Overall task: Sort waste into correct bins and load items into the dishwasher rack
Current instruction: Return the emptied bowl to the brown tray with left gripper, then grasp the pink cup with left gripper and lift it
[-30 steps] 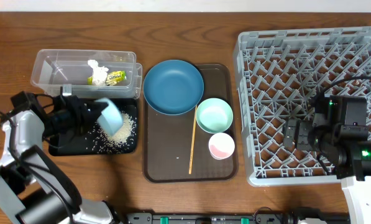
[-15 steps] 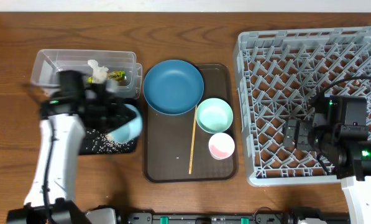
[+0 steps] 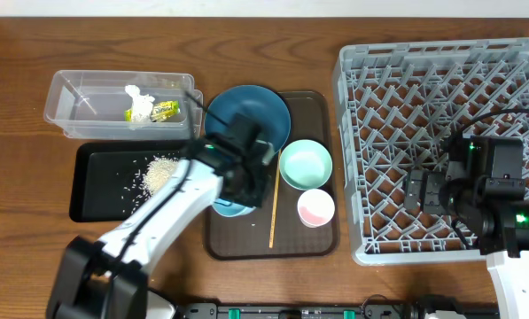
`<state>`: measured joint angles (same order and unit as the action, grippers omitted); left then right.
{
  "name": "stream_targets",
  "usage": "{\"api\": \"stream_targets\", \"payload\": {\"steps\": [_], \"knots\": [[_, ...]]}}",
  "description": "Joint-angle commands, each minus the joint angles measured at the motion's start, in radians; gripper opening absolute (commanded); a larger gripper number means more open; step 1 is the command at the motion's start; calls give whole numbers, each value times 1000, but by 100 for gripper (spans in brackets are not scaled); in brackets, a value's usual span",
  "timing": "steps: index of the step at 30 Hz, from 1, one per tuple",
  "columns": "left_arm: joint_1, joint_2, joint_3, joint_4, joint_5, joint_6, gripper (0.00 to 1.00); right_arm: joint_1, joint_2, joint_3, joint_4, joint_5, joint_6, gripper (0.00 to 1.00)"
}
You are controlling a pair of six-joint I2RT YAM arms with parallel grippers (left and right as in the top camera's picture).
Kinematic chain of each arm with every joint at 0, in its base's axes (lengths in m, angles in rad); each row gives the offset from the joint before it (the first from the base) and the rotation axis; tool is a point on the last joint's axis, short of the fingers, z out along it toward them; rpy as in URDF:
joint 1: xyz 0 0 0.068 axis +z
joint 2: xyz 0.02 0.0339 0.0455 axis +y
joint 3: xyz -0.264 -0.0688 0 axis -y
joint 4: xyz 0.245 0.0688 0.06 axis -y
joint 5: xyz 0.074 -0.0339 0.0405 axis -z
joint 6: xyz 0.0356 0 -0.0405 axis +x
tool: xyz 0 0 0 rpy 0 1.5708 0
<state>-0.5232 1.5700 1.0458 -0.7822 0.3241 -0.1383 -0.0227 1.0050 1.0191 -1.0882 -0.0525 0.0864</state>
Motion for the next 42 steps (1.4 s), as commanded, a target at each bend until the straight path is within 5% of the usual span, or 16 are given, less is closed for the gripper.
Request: {"api": "stream_targets", "payload": {"steps": [1,4,8,10,28,42], "knots": [[-48,45,10,14,-49,-34,6,10,-5,19,-2,-4,-13,99],[-64,73,10,16,-49,-40,11,10,-5,19,-2,-4,-13,99],[-64,70,13,14,-49,-40,42,10,-5,19,-1,-4,-13,99],[-63,57,25,6,-50,-40,47,10,-5,19,-1,-4,-13,99],[-140,-71,80,45,42,-39,47,10,-5,19,-2,-4,-13,99],[-254,75,68,74,-5,-61,47,10,-5,19,-5,-4,-12,99]]}}
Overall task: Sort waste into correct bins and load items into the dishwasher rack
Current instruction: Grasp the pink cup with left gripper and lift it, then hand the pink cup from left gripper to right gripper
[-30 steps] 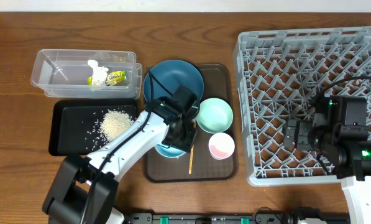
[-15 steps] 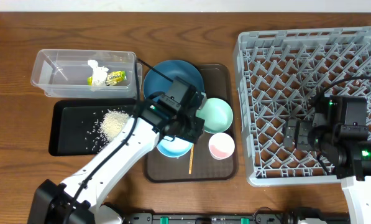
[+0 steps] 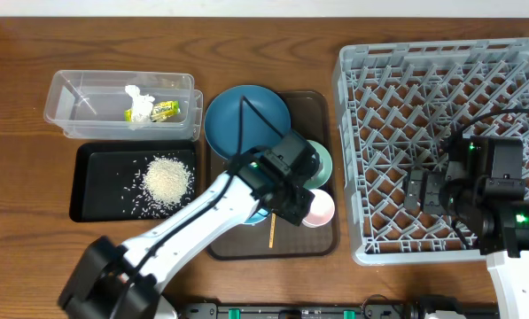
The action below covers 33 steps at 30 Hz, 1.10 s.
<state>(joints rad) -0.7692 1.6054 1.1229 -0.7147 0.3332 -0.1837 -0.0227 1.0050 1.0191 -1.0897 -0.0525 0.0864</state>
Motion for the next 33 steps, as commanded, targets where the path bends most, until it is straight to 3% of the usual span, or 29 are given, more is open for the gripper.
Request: {"api": "stream_targets", "payload": {"steps": [1,2,5,12,18,23,27,33], "knots": [[-11,55,-9,11,-10,-18,46,10,-5,19,-4,-4,-12,99],[-11,66,-9,13,-9,-18,41,10,-5,19,-4,-4,-12,99],[-10,80,-9,24,-9,-21,8,10,-5,19,-5,-4,-12,99],[48,47,3,14,-9,-21,6,10,-5,19,-8,-4,-12,99],[190,-59,4,-16,32,-51,6,10,-5,19,-6,-4,-13,99],[385,-139,3,55,326,-66,6,10,-4,19,14,-3,-10,99],[536,-129,3,138,588,-117,6,10,10,14,109,-30,103,99],[663,-42,2,296,1012,-148,6,11,98,14,299,-617,-93,99]]}}
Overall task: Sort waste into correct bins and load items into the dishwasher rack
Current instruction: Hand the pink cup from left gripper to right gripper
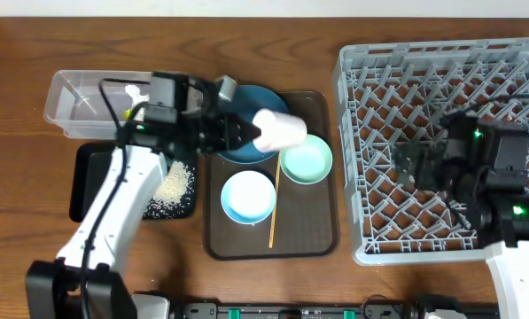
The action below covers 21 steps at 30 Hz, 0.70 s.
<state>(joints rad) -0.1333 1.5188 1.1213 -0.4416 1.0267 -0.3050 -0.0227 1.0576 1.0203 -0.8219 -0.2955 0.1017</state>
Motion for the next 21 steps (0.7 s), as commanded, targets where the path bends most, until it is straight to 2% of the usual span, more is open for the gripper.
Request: {"api": "stream_targets", "payload": {"steps": [1,5,8,21], "knots": [[31,59,3,34,368,-26,6,11,68,13,50,-495,-159,99],[24,115,3,43,467,-26,6,11,166,13,93,-904,-333,99],[3,135,3,43,470,-26,6,11,234,13,114,-1078,-422,99],[-89,135,3,71,417,-75,6,96,389,13,222,-1150,-432,99]]}}
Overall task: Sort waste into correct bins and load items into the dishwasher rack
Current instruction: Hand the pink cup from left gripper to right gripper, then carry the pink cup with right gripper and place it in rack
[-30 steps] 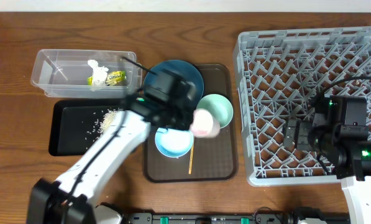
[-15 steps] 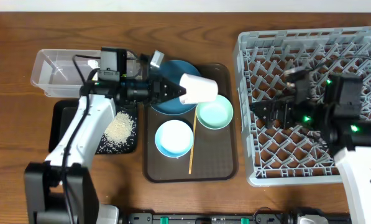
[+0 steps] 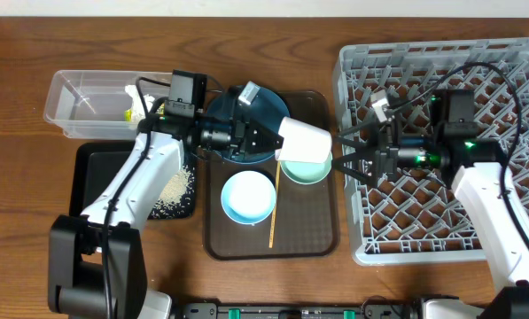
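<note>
My left gripper (image 3: 276,140) is shut on a white cup (image 3: 305,142), held on its side above the brown tray (image 3: 322,232) and over the mint-green bowl (image 3: 307,172). My right gripper (image 3: 342,156) reaches in from the right at the left edge of the grey dishwasher rack (image 3: 441,80). It is open, its fingers spread just right of the cup and apart from it. A light-blue bowl (image 3: 248,197) and a wooden chopstick (image 3: 273,213) lie on the tray. The dark blue plate (image 3: 233,111) sits at the tray's back left, partly under my left arm.
A clear plastic bin (image 3: 96,97) with wrappers stands at the back left. In front of it a black tray (image 3: 105,182) holds spilled rice (image 3: 175,184). The rack fills the right side of the table.
The cup in my left gripper has moved right, from over the blue plate to over the green bowl. My right gripper has come left from over the rack to beside the cup, open.
My left gripper was at the light-blue bowl by the tray's left edge, the cup standing on the tray. Then it was down at the cup. Then it held the cup over the blue plate, the bowl back on the tray. Now both grippers meet at the cup.
</note>
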`<state>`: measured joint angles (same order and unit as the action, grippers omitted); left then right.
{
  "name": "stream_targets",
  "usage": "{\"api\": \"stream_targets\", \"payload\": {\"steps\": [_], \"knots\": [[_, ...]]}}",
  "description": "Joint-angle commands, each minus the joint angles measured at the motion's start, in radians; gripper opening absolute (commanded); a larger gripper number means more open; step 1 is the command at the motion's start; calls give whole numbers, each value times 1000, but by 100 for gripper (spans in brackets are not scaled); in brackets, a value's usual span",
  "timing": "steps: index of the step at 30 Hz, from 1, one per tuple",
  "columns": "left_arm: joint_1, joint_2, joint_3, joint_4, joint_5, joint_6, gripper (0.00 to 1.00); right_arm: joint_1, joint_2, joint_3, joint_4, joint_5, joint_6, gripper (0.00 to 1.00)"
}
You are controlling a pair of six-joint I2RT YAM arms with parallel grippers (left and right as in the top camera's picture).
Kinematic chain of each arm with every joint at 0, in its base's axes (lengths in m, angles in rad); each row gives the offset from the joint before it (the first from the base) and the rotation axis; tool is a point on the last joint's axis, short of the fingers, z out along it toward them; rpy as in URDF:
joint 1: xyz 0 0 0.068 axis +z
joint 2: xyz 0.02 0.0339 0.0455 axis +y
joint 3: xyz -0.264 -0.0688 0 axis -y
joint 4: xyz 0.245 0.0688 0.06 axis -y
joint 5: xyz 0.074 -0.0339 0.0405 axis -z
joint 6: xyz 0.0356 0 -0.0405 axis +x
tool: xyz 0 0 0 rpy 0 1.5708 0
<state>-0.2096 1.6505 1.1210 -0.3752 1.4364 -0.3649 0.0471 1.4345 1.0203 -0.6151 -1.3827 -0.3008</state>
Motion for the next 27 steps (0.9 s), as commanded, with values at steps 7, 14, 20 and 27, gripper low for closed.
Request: {"api": "stream_targets", "payload": {"steps": [7,14,20,27], "knots": [[-29,4,3,30,7,-40,6,85,15,13,69,-62,-29,95],[-29,4,3,30,7,-41,6,111,15,13,93,-61,-29,82],[-31,4,3,29,7,-41,6,113,15,13,113,-54,-29,73],[-33,4,3,29,7,-41,6,113,15,13,117,2,1,59]]}}
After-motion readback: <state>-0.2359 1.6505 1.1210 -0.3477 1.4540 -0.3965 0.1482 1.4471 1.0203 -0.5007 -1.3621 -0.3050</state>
